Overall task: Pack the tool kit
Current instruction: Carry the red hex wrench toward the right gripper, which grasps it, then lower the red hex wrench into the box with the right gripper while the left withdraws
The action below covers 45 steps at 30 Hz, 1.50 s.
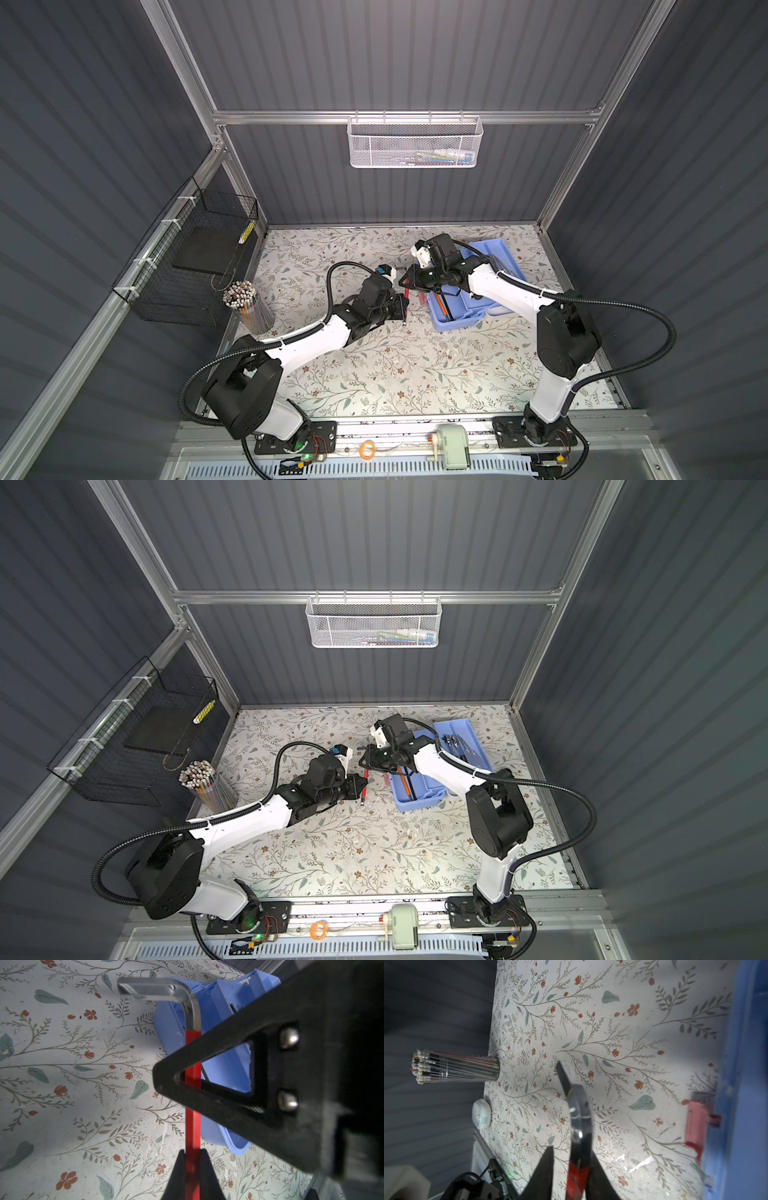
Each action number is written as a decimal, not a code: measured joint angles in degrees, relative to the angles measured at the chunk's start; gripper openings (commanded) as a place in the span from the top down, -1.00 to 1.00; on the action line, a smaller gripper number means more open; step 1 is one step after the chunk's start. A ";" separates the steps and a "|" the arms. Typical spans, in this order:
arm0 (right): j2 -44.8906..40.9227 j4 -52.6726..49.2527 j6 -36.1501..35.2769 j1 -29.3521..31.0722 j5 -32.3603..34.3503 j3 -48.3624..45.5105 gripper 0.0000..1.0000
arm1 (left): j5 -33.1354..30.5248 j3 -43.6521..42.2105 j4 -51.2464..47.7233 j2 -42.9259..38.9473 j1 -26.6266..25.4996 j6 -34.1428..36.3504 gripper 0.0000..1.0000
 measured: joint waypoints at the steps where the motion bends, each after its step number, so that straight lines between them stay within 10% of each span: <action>1: 0.00 0.04 0.00 0.00 0.07 -0.02 0.76 | 0.00 0.00 0.39 0.00 0.00 -0.15 0.79; 15: -2.64 -5.27 -3.93 -2.12 3.34 -0.90 0.99 | -7.50 -4.50 -0.52 -6.51 -0.07 -2.47 -0.96; 24: -5.81 -13.70 -11.82 -7.67 12.55 1.11 0.97 | -18.14 -7.45 -9.05 -14.34 0.15 -2.54 -1.00; 45: 10.08 -21.62 -22.80 -8.13 21.84 12.20 0.90 | -19.54 -8.07 -11.78 -12.39 0.39 -2.56 -0.99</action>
